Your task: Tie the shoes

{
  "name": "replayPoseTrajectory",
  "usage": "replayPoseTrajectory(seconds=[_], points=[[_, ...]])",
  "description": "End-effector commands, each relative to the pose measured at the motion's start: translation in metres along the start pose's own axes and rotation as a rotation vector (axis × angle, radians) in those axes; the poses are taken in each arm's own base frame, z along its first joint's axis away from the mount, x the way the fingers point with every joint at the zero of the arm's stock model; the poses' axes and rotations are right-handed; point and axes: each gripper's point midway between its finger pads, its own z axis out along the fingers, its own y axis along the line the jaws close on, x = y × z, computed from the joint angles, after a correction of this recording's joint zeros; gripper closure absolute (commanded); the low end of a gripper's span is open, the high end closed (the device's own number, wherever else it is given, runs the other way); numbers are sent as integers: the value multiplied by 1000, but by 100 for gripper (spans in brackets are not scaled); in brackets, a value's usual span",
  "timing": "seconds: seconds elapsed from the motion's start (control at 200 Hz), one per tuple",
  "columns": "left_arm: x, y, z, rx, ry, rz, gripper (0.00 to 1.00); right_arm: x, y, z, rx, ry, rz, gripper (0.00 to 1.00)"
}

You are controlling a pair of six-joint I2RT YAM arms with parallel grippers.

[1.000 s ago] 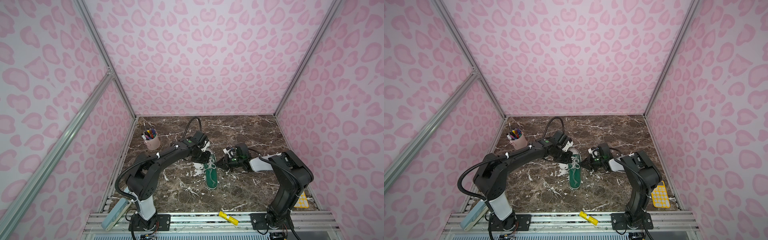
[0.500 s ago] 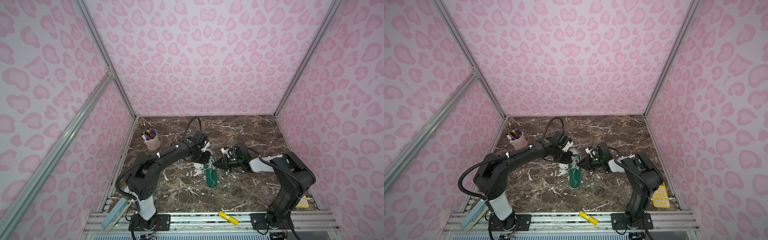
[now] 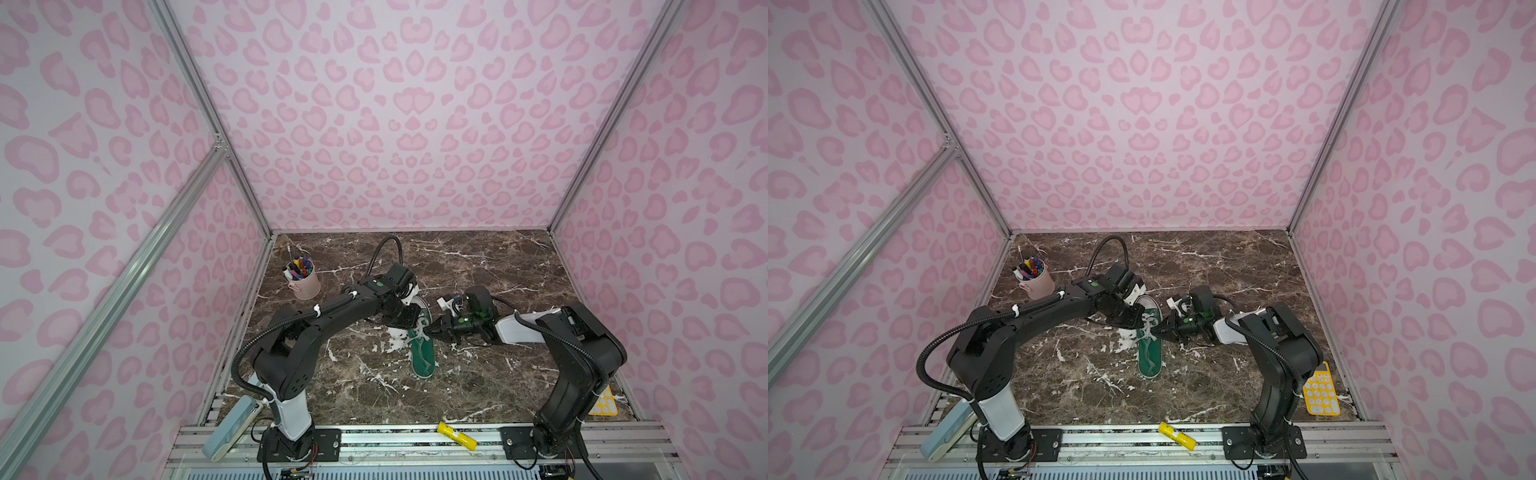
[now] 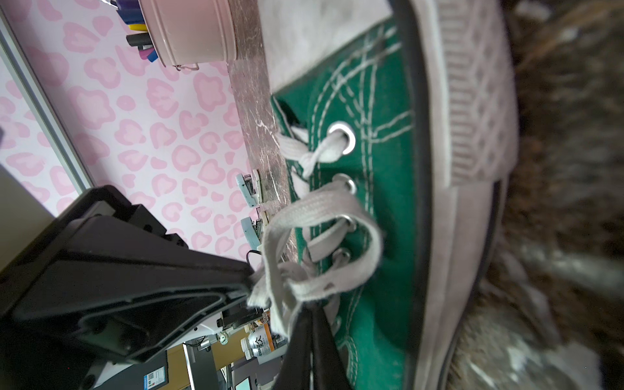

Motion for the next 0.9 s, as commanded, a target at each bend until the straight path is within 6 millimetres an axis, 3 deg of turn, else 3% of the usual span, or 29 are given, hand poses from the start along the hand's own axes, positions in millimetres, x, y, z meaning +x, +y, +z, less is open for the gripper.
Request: replayPoseTrajectory(seconds=[0.0,0.325,0.635,0.895], points=[[2,-1,-3,2,0,8,97,6,2,0,-4,22,4,93],[0,-2,-5,0,-7,10,97,8,14,0,-56,27,-1,94],[-1,-1,-6,-8,-1,12,97,-1,35,-1,-218,-16,18,94],[-6,-3,-9,-7,-5,15,97,-2,25,3,-221,-20,40,94]])
